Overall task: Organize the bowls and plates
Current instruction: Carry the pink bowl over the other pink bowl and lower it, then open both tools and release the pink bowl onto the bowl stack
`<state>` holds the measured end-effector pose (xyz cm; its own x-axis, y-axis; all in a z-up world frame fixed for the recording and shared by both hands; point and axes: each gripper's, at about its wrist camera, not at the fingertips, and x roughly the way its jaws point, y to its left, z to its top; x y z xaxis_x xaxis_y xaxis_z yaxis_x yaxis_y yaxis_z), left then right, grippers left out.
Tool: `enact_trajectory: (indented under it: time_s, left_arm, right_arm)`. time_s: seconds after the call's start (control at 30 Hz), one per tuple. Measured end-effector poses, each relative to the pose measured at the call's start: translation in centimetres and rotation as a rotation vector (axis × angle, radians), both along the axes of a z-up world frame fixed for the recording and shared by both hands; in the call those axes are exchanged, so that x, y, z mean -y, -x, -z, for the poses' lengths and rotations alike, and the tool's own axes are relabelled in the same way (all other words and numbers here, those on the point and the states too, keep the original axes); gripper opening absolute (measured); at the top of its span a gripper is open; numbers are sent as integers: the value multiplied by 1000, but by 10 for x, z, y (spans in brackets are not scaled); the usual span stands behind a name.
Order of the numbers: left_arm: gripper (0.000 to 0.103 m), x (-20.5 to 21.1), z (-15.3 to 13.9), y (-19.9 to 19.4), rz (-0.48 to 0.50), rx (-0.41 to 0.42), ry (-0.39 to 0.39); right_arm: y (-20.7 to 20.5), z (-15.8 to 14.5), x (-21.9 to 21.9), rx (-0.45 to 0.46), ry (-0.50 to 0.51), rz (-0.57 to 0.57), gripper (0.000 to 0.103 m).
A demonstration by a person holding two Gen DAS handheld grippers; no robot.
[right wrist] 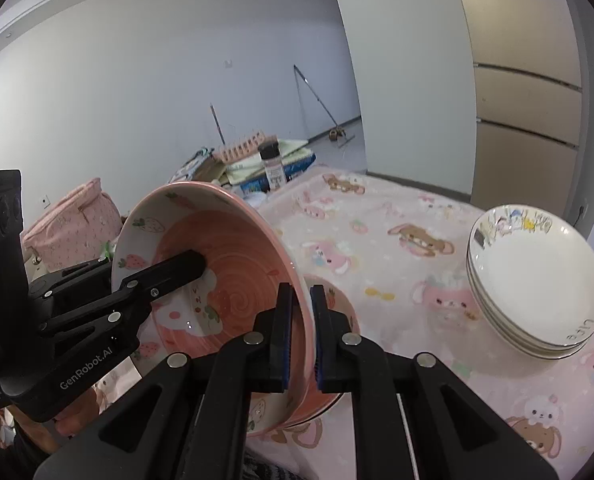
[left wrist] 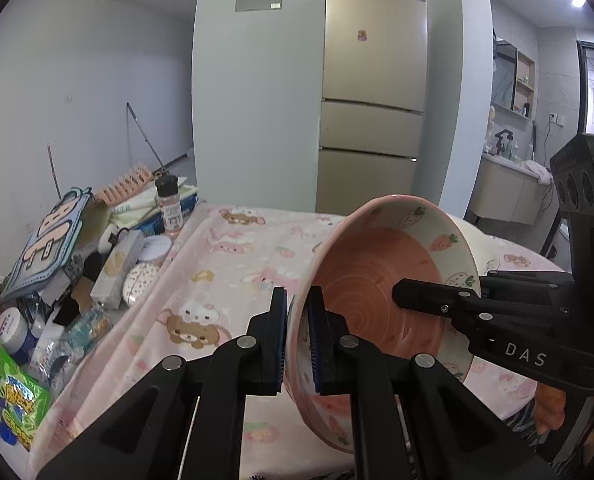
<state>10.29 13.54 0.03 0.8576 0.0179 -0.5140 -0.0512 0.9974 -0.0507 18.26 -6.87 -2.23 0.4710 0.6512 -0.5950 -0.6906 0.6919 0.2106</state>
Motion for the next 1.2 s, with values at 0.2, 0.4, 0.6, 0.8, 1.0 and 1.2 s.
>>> enact_trajectory:
  time_s: [0.2,0.4,0.6,0.8,1.0,1.2]
  left_arm:
    - [11,-3,10,-2,-11,-19,-3]
    - [11,1,12,-3,-22,-15,-40]
    - [11,5,18,-5,-32,-35,-73]
    - [11,4,23,-8,-33,-60,-64]
    - [11,7,26,-11,-33,-70,-74]
    - [12,7,31,-18,-36,-99,-74]
  right_arm:
    - [-3,13,-5,-21,29,-18,8]
    - [-4,15,-8,-16,31,-19,9]
    - [-4,19,-13,7,62,-10,11]
    - [-4,22,-17,31,90,-7,12]
    - [-1,23,-19,71,115,-2,12]
    - [-3,24,-16,81,143,10,12]
